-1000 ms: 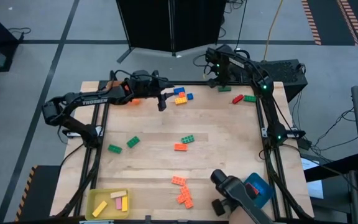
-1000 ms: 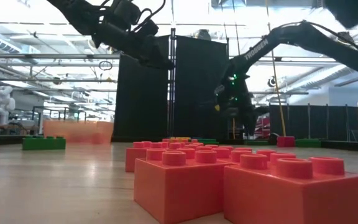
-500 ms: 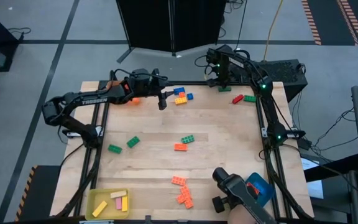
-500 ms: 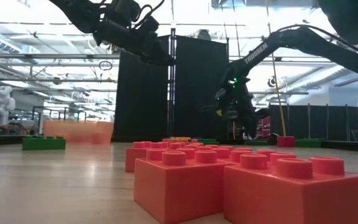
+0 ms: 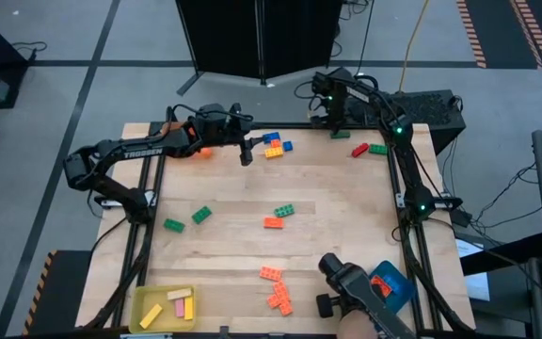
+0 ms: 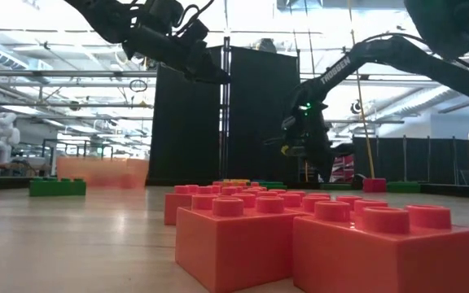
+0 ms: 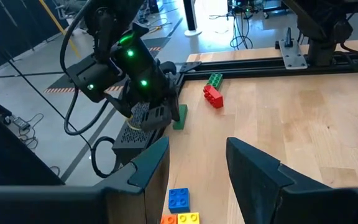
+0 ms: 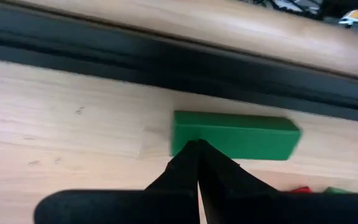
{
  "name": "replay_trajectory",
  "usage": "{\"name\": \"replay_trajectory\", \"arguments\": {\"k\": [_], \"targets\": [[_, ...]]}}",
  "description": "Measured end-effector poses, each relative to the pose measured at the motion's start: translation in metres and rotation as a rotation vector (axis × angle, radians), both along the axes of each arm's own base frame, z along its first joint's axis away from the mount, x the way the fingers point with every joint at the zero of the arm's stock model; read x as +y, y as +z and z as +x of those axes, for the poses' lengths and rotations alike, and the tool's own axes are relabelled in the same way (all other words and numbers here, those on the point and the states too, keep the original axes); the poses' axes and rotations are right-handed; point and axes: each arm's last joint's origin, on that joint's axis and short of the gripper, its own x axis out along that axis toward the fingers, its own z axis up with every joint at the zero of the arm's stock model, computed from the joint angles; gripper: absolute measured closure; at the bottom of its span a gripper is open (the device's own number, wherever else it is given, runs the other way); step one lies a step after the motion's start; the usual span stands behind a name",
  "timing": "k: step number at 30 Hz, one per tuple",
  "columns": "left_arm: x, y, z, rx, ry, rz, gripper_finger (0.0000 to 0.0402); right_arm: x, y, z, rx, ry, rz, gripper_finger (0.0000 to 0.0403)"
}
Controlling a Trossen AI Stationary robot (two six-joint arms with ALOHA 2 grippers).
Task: Sort blocks by size
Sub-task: Put the green block into the yellow bin
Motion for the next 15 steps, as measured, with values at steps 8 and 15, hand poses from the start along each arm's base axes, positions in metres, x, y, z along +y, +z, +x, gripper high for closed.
{"name": "replay_trajectory", "arguments": {"k": [8,15], "targets": [[-0.0014,0.0047,-0.0025,-0.013,0.0,0.007,0.024,0.0017,0.0004,0.0024,-0.029,-0.014,0.022,0.0403],[-0.0016,0.0056,-0.0031,-0.015,0.001,0.007,0.024,0.0101,0.0022,0.0105,-0.082,0.017,0.091,0.0403]]}}
